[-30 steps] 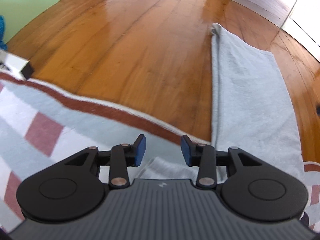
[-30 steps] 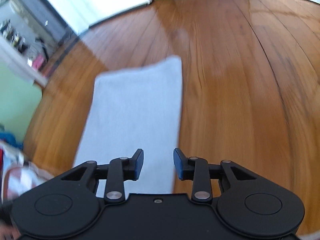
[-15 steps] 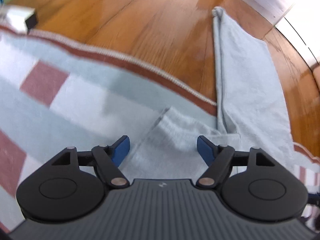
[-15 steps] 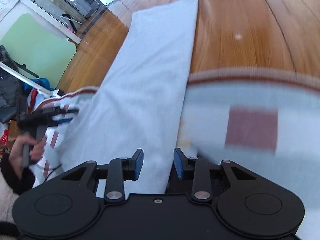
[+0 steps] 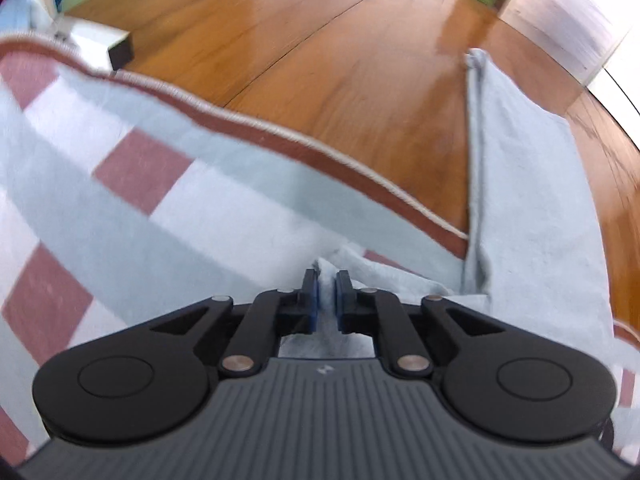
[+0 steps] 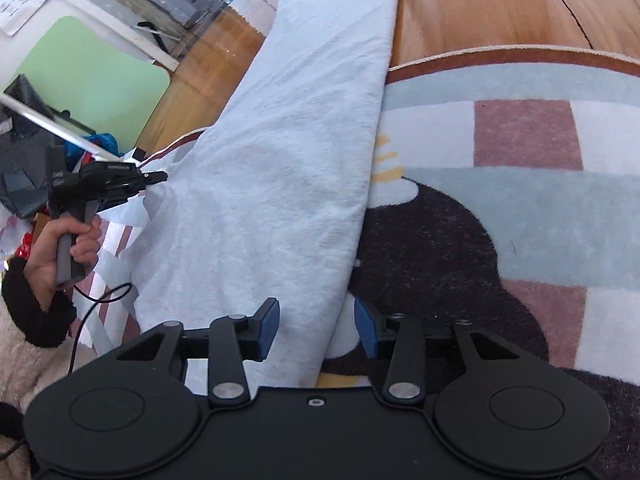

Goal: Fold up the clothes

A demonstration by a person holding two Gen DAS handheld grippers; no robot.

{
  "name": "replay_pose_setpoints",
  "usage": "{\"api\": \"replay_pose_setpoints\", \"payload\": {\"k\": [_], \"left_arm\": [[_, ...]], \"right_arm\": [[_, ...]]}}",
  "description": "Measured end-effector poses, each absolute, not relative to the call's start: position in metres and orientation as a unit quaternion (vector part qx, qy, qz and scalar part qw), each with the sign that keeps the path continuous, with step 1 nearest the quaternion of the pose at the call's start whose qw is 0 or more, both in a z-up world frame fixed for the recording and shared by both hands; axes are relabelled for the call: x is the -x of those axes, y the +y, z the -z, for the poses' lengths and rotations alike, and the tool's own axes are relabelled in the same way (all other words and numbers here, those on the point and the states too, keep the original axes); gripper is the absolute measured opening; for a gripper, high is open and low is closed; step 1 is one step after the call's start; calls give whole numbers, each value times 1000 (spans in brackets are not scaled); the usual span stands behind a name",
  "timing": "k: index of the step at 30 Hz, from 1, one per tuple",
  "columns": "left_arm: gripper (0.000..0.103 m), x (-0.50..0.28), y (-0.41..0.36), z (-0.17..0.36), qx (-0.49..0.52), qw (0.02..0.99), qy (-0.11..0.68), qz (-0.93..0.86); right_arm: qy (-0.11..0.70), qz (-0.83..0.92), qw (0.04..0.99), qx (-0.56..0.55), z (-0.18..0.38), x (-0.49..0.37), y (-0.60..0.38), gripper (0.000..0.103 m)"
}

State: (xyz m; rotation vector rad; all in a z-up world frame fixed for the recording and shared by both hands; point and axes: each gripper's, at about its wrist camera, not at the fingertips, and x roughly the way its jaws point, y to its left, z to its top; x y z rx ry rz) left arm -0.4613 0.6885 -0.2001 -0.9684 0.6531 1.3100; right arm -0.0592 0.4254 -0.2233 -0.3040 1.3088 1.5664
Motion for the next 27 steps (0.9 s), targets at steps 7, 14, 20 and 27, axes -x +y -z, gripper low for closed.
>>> {"api": "replay_pose_setpoints", "payload": {"k": [7, 14, 20, 27], "left_arm": [[75, 486, 658, 178, 460, 617, 271, -578], [75, 503, 622, 194, 533, 576, 261, -563], [0, 498, 612, 183, 423, 560, 319, -637], [5, 525, 595, 179, 516, 560, 243, -601]], "right_arm": [[577, -667, 453, 134, 224, 68, 411, 51], [564, -688, 433, 143, 225, 86, 407, 25], [475, -695, 498, 209, 205, 112, 393, 5], [423, -675, 535, 280, 193, 133, 392, 4]]}}
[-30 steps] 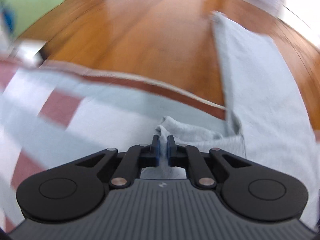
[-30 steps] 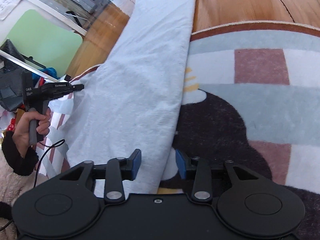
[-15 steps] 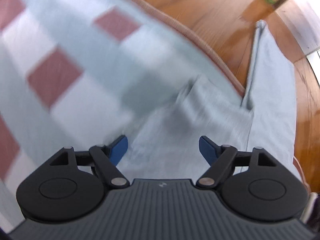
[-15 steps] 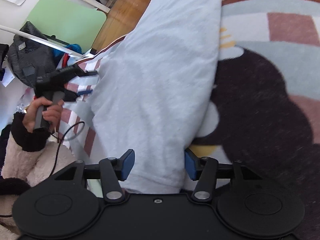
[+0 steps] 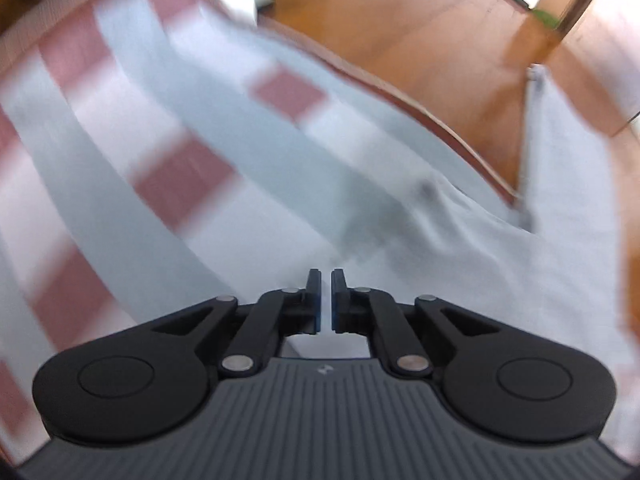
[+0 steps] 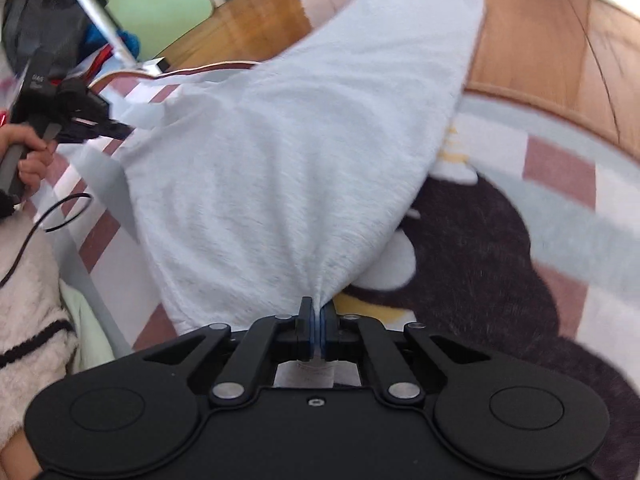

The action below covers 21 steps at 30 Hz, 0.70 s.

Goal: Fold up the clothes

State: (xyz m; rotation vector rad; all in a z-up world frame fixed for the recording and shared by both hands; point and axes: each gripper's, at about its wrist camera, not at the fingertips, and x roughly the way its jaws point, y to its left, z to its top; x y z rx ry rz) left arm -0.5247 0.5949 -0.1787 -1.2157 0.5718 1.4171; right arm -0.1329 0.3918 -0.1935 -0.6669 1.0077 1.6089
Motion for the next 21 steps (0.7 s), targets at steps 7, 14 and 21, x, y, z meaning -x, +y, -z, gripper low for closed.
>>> {"api": "replay_pose_setpoints", "payload": {"k": [7, 14, 21], "left_arm": [[43, 540, 589, 197, 623, 535, 178, -542], [72, 532, 582, 195, 636, 530, 187, -528], [86, 527, 586, 205, 651, 516, 149, -536]], "right_arm": [[414, -662, 539, 315, 199, 140, 396, 7], [433, -656, 543, 296, 201, 130, 392, 10], [452, -650, 543, 282, 202, 125, 394, 13]]}}
